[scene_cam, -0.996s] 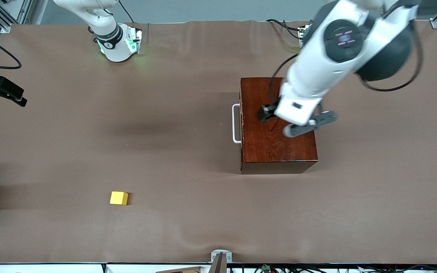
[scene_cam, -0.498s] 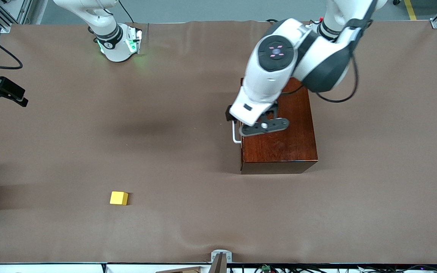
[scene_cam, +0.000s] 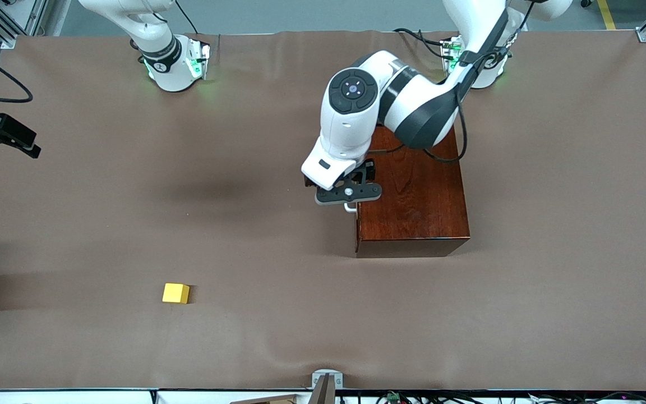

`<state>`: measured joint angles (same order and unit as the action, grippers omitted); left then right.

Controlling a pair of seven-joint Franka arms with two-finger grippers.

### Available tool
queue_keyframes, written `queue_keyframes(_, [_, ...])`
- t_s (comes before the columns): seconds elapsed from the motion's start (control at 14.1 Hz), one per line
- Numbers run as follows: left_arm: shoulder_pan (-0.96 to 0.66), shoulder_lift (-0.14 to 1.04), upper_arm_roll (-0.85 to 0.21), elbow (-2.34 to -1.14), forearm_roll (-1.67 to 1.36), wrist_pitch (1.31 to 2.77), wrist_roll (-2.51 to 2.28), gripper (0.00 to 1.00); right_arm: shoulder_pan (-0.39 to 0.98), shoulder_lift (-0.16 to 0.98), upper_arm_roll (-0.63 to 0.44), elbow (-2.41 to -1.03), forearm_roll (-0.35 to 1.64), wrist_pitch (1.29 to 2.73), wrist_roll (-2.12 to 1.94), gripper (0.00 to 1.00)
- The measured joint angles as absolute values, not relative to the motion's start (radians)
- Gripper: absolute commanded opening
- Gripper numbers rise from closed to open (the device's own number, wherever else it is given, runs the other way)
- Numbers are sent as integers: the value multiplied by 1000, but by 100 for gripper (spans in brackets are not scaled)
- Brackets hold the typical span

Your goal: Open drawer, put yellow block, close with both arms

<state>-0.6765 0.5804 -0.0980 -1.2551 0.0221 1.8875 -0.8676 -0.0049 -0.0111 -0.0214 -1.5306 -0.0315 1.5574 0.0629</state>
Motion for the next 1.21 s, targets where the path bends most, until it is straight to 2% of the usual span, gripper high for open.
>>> queue_keyframes(0.28, [-737, 609, -70, -1255, 22, 1904, -868, 100, -4, -11, -21, -1531, -31, 1557, 63, 100])
queue_keyframes(0.64, [-879, 648, 69, -1254, 22, 1915, -868, 100, -4, -11, -21, -1531, -31, 1558, 63, 100])
queue_keyframes(1.21, [-908, 688, 85, -1228, 22, 1929, -868, 100, -4, -11, -21, -1531, -31, 1559, 63, 100])
